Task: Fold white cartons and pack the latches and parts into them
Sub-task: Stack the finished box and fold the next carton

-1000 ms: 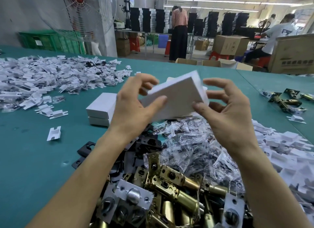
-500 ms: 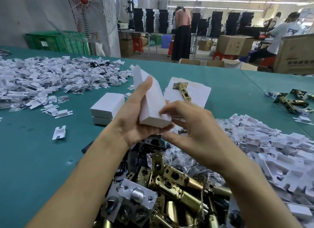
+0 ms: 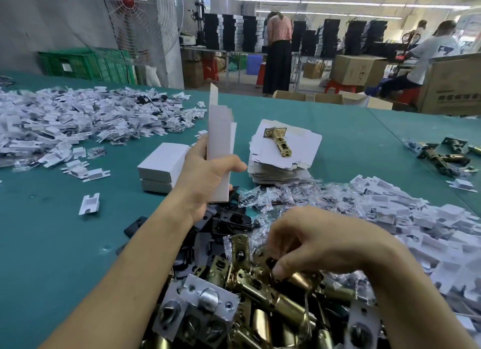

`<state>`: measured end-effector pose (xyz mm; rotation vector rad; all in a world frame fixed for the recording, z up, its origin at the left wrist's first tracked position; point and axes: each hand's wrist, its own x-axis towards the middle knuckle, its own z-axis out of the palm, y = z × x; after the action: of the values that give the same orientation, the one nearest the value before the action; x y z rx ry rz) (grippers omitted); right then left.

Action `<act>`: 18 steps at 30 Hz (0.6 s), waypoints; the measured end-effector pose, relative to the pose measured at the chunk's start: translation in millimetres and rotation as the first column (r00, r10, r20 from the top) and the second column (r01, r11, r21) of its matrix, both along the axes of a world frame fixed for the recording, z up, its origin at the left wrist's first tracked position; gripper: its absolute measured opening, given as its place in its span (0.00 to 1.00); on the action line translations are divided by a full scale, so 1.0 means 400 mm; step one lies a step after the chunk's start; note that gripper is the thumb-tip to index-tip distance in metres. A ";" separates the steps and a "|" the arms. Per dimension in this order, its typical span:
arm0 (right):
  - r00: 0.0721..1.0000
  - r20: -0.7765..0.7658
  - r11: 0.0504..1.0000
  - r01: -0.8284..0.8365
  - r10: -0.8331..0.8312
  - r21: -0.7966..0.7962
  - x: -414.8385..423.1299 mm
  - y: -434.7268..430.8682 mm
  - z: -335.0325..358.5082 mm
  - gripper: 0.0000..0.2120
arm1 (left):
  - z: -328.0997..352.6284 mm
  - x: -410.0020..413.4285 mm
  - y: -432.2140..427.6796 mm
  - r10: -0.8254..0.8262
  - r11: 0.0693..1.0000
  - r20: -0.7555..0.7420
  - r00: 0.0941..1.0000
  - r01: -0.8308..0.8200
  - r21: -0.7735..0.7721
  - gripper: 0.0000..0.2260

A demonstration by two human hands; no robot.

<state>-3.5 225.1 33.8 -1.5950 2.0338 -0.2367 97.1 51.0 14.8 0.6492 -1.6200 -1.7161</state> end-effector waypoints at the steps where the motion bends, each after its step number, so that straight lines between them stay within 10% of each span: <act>1: 0.997 0.073 0.998 0.033 -0.029 -0.048 -0.016 0.010 0.002 0.08 | -0.002 -0.001 -0.002 0.007 0.999 0.021 1.000 -0.006 -0.037 0.19; 6: 0.888 0.401 0.883 0.359 -0.224 -0.302 -0.094 0.052 0.009 0.04 | -0.010 -0.007 0.003 -0.089 0.994 0.106 0.990 0.096 -0.056 0.16; 10: 0.719 0.572 0.446 0.694 -0.395 -0.565 -0.118 0.044 0.002 0.06 | -0.020 -0.005 0.013 -0.242 0.950 0.218 0.945 0.277 -0.146 0.19; 14: 0.740 0.606 0.103 0.654 -0.294 -0.749 -0.114 0.049 0.024 0.13 | -0.024 0.000 0.025 -0.354 0.871 0.277 0.893 0.422 -0.250 0.12; 18: 0.852 0.518 0.043 0.522 -0.081 -0.852 -0.081 0.042 0.046 0.18 | -0.022 0.005 0.034 -0.397 0.809 0.308 0.865 0.488 -0.327 0.09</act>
<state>-36.0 241.8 52.2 -1.3906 1.8504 -2.3881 98.9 64.6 6.0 0.2757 -2.3530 -1.5801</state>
